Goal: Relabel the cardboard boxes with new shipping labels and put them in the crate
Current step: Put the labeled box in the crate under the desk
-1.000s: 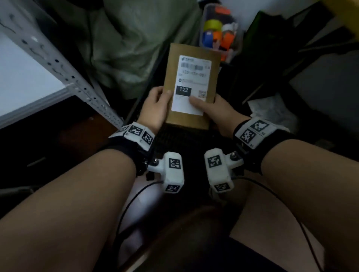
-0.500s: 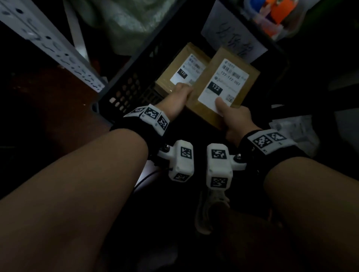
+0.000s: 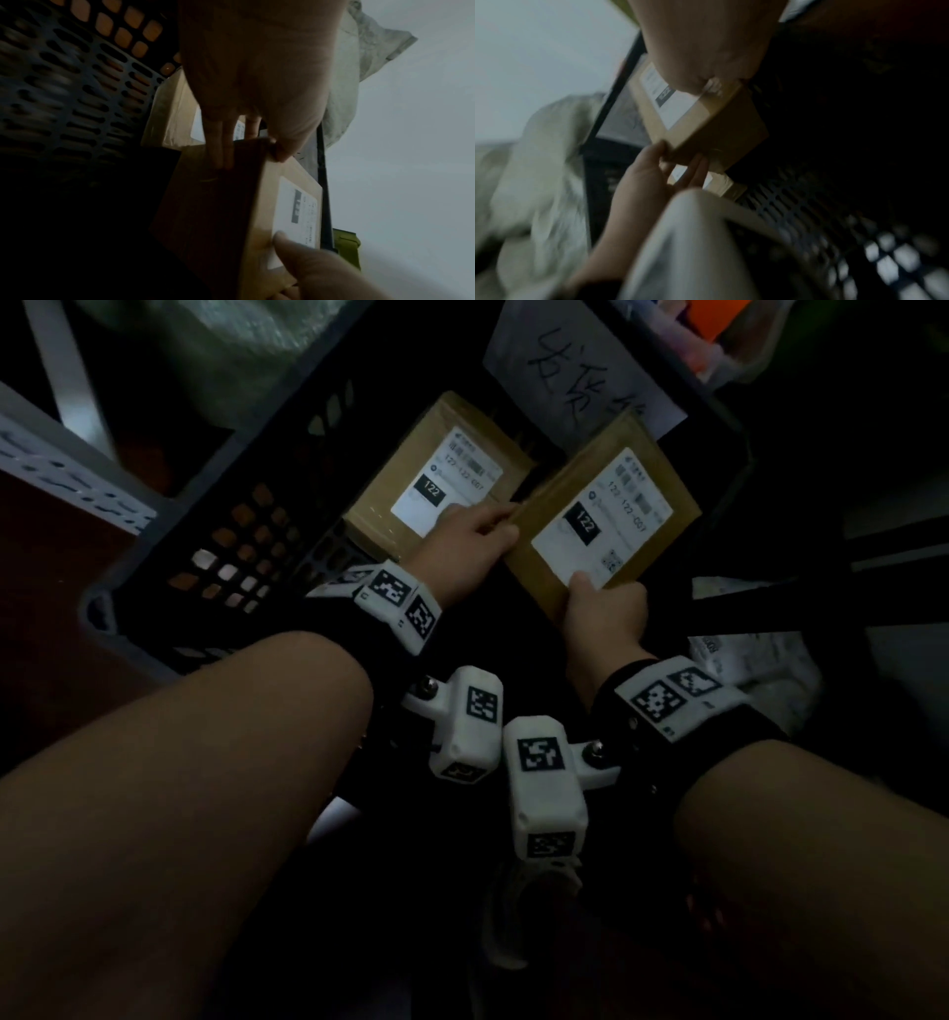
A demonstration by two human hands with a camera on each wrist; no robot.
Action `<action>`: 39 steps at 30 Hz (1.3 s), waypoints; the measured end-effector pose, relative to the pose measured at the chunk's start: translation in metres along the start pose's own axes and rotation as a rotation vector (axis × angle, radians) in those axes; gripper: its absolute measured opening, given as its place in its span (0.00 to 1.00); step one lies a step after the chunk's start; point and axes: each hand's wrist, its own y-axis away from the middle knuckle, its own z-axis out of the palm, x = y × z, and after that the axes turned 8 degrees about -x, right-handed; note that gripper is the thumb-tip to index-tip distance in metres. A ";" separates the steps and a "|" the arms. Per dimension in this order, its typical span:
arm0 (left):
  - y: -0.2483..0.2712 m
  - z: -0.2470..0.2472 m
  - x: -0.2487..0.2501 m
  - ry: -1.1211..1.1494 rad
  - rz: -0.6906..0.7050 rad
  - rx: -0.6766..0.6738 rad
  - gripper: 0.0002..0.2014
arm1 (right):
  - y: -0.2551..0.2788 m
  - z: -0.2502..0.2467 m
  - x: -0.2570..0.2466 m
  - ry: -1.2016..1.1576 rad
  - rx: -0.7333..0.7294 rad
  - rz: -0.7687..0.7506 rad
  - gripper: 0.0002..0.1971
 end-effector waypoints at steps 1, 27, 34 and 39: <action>-0.001 0.000 0.000 -0.031 0.026 0.046 0.19 | 0.000 -0.002 -0.004 0.038 -0.012 -0.016 0.20; -0.013 -0.023 -0.024 -0.156 0.077 0.095 0.21 | -0.029 0.024 0.000 0.259 -0.350 -0.214 0.20; -0.012 -0.018 -0.042 -0.578 -0.094 -0.115 0.28 | -0.041 0.040 0.000 0.449 -0.578 0.045 0.33; -0.009 -0.026 -0.028 -0.755 -0.174 -0.184 0.25 | -0.014 0.028 -0.035 0.822 -0.604 -0.073 0.20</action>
